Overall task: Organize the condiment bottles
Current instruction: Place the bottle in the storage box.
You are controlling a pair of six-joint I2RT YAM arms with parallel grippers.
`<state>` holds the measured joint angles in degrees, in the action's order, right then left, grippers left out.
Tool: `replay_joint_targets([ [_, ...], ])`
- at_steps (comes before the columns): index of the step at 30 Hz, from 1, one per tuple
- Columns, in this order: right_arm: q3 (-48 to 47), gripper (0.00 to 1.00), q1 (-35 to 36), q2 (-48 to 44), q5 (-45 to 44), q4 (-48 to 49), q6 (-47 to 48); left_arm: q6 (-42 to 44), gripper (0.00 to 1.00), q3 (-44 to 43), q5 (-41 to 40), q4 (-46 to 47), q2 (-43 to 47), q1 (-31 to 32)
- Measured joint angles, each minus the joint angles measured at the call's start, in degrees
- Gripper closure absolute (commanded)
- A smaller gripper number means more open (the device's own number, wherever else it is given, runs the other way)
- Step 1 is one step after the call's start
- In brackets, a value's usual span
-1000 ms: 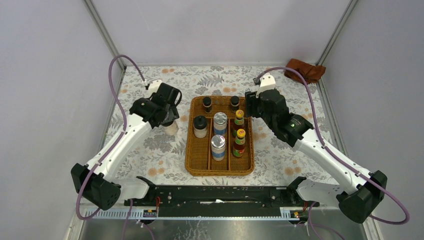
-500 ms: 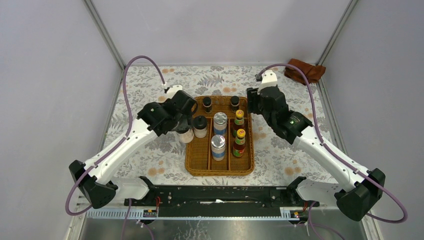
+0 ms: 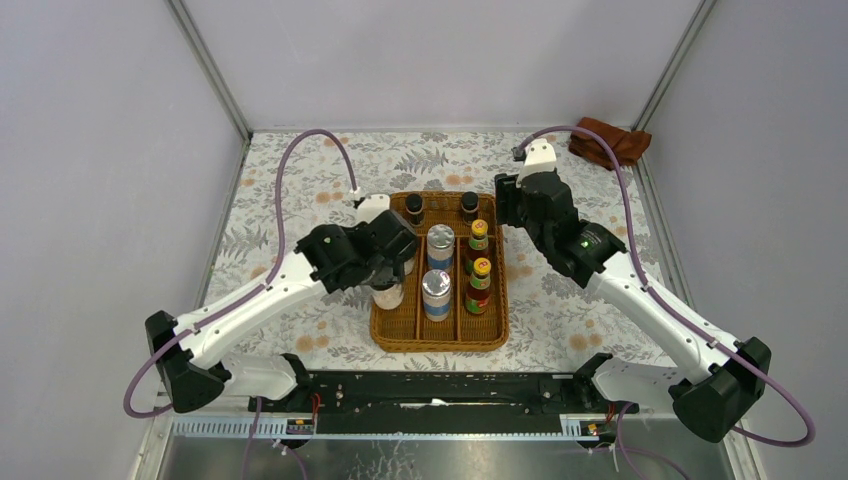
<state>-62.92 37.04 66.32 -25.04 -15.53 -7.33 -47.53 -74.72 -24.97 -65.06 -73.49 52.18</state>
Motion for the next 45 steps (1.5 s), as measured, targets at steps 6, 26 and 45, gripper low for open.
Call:
replay_joint_targets([
  [6, 0.0, 0.34, -0.1, -0.4, 0.0, 0.0, 0.0, -0.8, 1.00, 3.9, -0.3, 2.5, 0.0, 2.2],
  [26, 0.0, 0.34, -0.4, -1.6, -0.9, -0.5, 0.2, -1.2, 1.00, 15.8, -2.7, 14.0, 0.2, 5.2],
  [45, 0.0, 0.34, -0.9, -2.4, -0.9, -0.5, 0.9, -0.5, 1.00, 18.5, -5.0, 20.8, -0.4, 5.7],
])
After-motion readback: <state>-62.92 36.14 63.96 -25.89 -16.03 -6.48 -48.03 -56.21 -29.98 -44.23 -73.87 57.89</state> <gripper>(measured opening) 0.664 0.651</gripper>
